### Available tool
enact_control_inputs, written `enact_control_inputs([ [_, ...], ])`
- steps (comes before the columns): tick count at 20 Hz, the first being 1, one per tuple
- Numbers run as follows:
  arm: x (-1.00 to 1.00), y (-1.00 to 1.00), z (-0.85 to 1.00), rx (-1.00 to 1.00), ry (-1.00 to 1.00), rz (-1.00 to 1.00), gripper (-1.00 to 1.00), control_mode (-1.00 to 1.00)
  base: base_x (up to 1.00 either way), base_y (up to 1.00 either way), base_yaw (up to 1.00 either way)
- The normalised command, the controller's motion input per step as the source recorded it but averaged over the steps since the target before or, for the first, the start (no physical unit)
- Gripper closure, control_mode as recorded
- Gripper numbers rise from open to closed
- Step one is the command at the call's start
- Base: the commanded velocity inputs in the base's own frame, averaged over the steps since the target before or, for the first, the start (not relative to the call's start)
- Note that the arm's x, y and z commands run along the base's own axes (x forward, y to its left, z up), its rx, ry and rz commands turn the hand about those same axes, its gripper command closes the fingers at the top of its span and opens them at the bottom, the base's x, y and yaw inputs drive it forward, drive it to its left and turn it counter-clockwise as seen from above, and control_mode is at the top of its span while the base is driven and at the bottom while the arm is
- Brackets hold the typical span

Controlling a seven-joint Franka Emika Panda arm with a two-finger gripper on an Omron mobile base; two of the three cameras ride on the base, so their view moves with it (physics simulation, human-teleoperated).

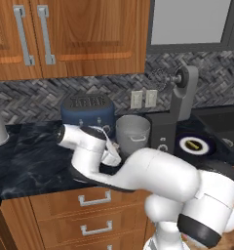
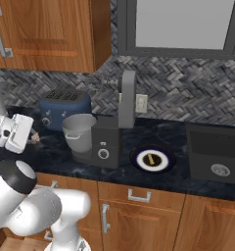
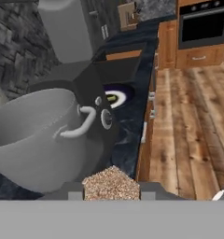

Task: Add butter and sugar cubes to the stand mixer bowl and then turn on the stand mixer to begin making frosting.

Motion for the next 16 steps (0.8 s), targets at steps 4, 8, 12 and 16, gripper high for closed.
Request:
enact_control_inputs([
  [4,0.01,0.0,0.92,0.0,-0.06,-0.14,1.0,-1.0,0.0,0.0,0.0],
  [8,0.23,0.0,0.59,0.0,0.0,-0.11,1.0,-1.0,0.0,0.0,0.0],
  [12,0.41,-0.11,0.09,-0.04,-0.01,-0.03,1.0,-1.0,0.0,0.0,0.0],
  [16,0.46,-0.3,-0.02,-0.03,-0.06,0.05,1.0,-1.0,0.0,0.0,0.0],
])
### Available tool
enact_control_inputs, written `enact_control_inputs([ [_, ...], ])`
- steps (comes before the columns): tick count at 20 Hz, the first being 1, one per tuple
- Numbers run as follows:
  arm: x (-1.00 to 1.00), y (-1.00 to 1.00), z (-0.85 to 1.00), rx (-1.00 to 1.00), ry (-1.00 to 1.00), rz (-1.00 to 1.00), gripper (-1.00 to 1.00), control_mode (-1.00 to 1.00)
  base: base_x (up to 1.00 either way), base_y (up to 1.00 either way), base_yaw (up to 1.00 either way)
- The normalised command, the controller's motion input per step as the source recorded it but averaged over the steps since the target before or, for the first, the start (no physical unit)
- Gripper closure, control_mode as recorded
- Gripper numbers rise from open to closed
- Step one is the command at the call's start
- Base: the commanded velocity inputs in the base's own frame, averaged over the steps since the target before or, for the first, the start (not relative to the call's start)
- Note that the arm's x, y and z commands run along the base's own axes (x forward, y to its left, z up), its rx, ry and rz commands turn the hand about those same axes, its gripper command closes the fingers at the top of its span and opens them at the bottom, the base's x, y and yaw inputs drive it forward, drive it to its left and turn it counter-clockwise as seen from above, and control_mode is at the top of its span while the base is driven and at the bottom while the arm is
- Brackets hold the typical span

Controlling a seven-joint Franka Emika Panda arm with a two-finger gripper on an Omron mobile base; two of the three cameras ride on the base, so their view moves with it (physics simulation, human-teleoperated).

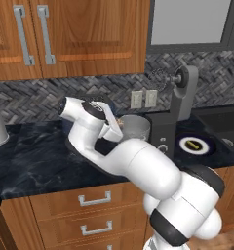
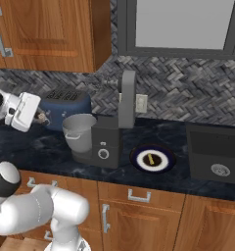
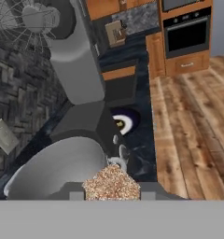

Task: Add butter and sugar cubes to the stand mixer bowl and then turn on the stand mixer to begin making frosting.

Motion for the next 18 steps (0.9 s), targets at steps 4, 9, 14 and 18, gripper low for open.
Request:
enact_control_inputs([
  [4,0.39,-0.47,0.0,0.0,-0.05,0.15,1.0,-1.0,0.0,0.0,0.0],
  [9,0.34,-0.49,-0.19,0.0,0.0,0.11,1.0,-1.0,0.0,0.0,0.0],
  [14,0.32,-0.43,-0.36,0.0,0.0,0.09,1.0,-1.0,0.0,0.0,0.0],
  [18,0.42,-0.24,-0.32,0.0,0.0,0.09,1.0,-1.0,0.0,0.0,0.0],
])
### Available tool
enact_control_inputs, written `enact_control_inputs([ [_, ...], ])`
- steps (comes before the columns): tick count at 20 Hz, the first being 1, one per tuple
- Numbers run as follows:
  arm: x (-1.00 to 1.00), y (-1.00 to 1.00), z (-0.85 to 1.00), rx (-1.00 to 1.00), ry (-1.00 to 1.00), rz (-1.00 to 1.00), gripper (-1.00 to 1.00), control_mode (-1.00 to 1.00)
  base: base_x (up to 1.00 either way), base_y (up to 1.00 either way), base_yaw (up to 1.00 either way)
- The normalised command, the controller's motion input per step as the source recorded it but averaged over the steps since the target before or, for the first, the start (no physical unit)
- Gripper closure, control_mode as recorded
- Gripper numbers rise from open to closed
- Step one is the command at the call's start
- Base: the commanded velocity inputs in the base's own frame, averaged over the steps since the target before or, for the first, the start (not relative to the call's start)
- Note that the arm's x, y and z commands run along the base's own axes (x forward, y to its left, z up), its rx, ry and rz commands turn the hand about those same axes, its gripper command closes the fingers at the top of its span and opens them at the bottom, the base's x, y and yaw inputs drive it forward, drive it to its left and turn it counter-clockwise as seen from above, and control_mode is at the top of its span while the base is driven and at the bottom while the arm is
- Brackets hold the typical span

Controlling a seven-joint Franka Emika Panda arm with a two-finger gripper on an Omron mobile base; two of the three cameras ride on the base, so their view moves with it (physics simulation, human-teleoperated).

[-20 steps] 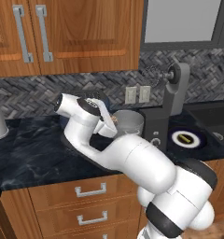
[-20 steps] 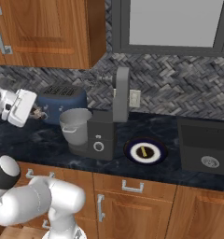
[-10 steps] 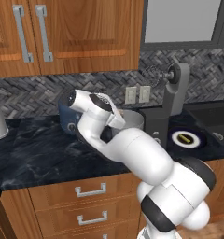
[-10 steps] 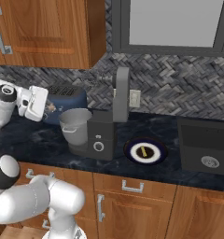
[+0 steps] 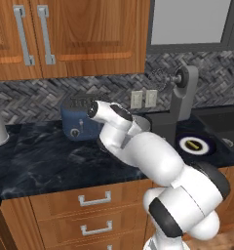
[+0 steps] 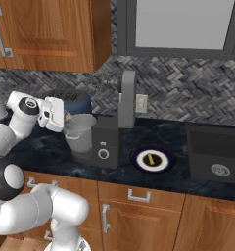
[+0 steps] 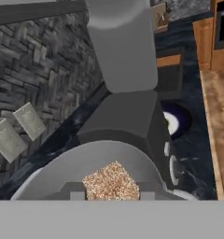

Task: Add butter and sugar cubes to the stand mixer bowl and then turn on the stand mixer to begin making frosting.

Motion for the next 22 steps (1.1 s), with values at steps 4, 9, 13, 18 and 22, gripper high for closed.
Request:
enact_control_inputs([
  [4,0.32,-0.05,-0.43,0.0,0.04,0.12,1.0,-1.0,0.0,0.0,0.0],
  [9,0.28,0.0,-0.34,0.01,0.04,0.15,1.0,-1.0,0.0,0.0,0.0],
  [13,0.41,0.0,-0.29,0.01,0.04,0.15,1.0,-1.0,0.0,0.0,0.0],
  [18,0.4,0.0,-0.34,0.0,0.06,0.15,1.0,-1.0,0.0,0.0,0.0],
  [22,0.22,0.0,-0.43,0.0,0.04,0.14,-1.0,-1.0,0.0,0.0,0.0],
])
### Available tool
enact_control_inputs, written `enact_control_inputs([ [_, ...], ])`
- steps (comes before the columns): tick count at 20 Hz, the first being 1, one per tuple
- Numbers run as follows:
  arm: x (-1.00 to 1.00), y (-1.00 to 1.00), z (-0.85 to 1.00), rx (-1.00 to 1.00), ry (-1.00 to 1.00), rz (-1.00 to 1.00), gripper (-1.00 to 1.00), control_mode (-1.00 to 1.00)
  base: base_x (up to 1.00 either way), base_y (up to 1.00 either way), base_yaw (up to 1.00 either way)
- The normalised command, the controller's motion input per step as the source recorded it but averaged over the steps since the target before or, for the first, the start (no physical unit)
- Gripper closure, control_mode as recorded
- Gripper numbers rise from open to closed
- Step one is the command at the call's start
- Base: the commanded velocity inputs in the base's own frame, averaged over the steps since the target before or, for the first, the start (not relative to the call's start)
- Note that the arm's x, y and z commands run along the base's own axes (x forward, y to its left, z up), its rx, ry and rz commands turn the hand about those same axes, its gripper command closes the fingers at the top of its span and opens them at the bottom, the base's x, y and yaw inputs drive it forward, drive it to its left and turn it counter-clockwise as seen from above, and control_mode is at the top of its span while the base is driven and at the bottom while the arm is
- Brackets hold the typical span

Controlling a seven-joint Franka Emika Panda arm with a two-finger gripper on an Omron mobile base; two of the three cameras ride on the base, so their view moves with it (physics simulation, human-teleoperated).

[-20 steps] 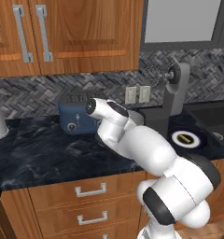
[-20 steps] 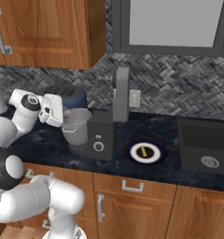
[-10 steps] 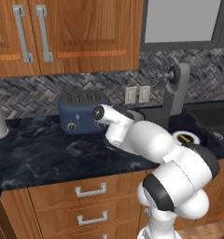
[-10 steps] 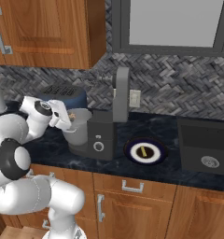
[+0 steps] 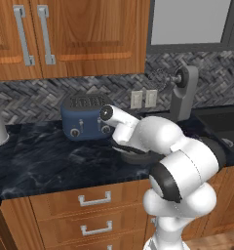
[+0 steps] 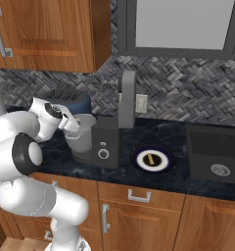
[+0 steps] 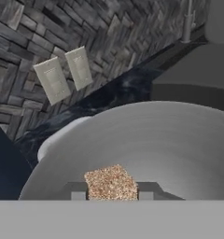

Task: Add butter and sugar cubes to the stand mixer bowl and then turn on the stand mixer to begin making frosting.

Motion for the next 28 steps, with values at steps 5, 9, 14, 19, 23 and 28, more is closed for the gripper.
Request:
enact_control_inputs([
  [5,-0.06,-0.03,-0.25,0.0,0.0,0.1,-1.0,-1.0,0.0,0.0,0.0],
  [9,-0.31,-0.01,0.01,0.01,0.0,0.02,-1.0,-1.0,0.0,0.0,0.0],
  [14,-0.22,0.0,0.17,0.0,0.0,0.0,-1.0,-1.0,0.0,0.0,0.0],
  [19,-0.24,0.0,0.57,0.03,0.1,0.01,-1.0,-1.0,0.0,0.0,0.0],
  [23,-0.88,0.0,0.83,0.04,0.1,0.08,-1.0,-1.0,0.0,0.0,0.0],
  [28,-1.0,0.0,0.68,0.02,0.06,0.12,-1.0,-1.0,0.0,0.0,0.0],
])
